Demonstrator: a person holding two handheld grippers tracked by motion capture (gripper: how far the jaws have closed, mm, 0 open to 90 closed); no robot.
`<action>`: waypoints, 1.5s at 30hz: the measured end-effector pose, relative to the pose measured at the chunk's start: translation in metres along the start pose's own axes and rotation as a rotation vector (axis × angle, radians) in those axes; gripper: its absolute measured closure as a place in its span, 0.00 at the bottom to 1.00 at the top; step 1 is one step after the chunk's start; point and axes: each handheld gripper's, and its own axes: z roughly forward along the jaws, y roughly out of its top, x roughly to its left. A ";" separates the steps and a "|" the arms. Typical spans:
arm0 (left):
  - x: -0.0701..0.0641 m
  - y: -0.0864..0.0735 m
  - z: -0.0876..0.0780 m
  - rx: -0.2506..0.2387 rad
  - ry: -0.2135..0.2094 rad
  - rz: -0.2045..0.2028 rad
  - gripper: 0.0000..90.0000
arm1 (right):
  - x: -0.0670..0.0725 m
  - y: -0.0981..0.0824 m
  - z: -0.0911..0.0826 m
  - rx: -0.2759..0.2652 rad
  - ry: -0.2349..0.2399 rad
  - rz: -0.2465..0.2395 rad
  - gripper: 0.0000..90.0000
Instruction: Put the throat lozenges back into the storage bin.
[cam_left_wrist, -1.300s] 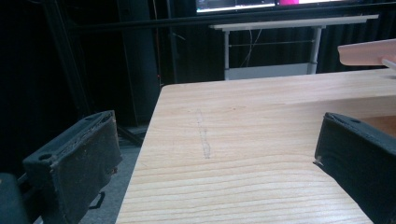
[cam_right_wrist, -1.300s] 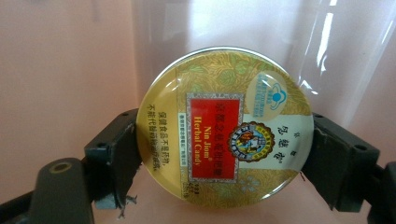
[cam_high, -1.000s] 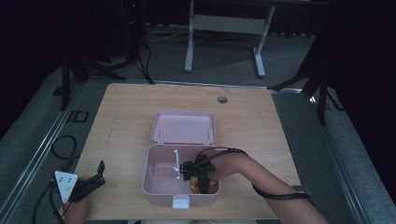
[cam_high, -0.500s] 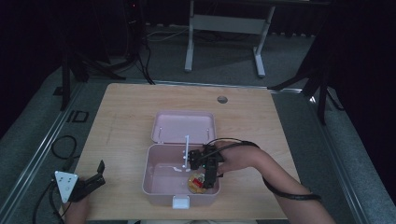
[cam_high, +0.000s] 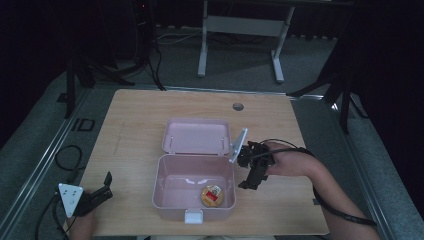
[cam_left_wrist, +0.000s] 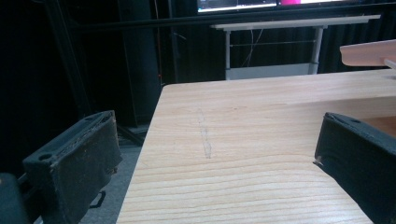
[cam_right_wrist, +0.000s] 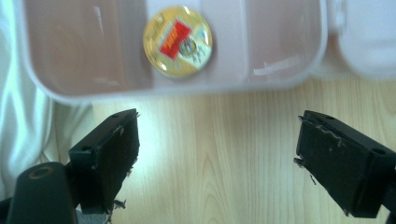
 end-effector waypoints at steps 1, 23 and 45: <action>0.000 0.000 0.000 0.000 0.000 0.001 0.00 | -0.001 -0.005 0.002 -0.004 -0.004 0.008 0.15; 0.000 0.000 0.000 -0.003 0.000 -0.002 0.00 | -0.044 -0.139 0.089 -0.361 -0.278 0.401 0.13; 0.001 0.000 0.000 -0.002 0.001 -0.008 0.00 | -0.034 -0.222 0.094 -0.623 -0.719 0.824 0.13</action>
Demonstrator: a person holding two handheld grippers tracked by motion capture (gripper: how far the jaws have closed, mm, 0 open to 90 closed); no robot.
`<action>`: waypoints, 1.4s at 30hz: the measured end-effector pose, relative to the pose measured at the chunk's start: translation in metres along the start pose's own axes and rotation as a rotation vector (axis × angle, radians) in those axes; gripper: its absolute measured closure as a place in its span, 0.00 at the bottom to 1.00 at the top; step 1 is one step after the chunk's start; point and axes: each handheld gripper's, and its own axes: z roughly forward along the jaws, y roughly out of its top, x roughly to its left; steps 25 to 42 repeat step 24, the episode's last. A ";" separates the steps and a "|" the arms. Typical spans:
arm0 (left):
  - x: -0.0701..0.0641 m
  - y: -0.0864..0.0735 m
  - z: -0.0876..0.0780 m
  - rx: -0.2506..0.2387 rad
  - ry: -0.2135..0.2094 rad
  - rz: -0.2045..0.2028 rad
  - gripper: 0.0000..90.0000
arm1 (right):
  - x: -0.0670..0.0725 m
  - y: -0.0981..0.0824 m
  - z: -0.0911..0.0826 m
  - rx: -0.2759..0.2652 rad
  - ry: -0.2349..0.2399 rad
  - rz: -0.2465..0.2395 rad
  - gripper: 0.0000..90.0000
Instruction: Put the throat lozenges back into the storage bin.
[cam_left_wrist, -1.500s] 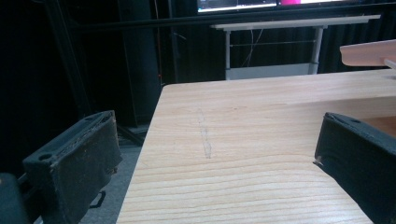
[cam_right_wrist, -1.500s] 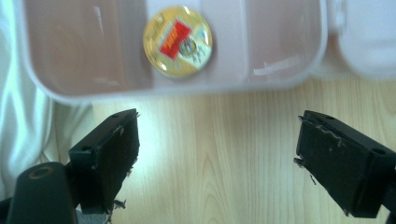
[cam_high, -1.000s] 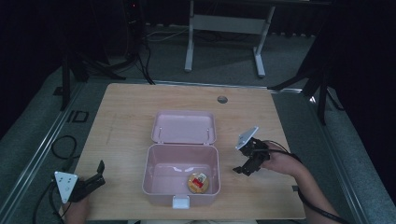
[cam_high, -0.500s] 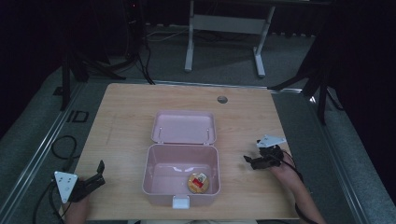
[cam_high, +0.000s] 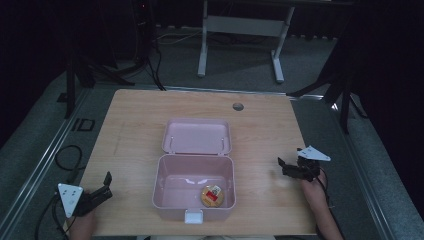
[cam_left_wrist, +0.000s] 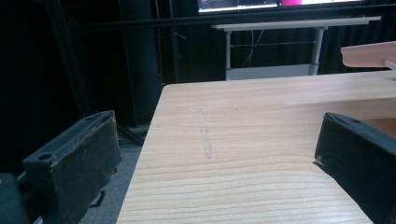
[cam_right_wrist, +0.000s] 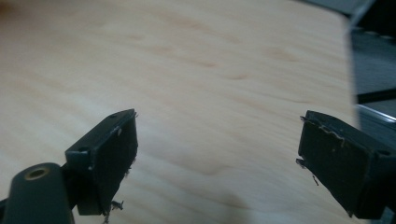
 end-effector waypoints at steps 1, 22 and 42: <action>0.000 0.000 0.000 0.000 0.000 0.000 0.00 | -0.003 -0.001 -0.002 -0.017 -0.031 0.016 0.13; 0.001 0.000 0.000 -0.003 0.003 -0.011 0.00 | -0.018 -0.014 -0.006 -0.046 -0.124 0.119 0.13; 0.001 0.000 0.000 -0.003 0.002 -0.012 0.00 | -0.018 -0.015 -0.006 -0.043 -0.121 0.125 0.13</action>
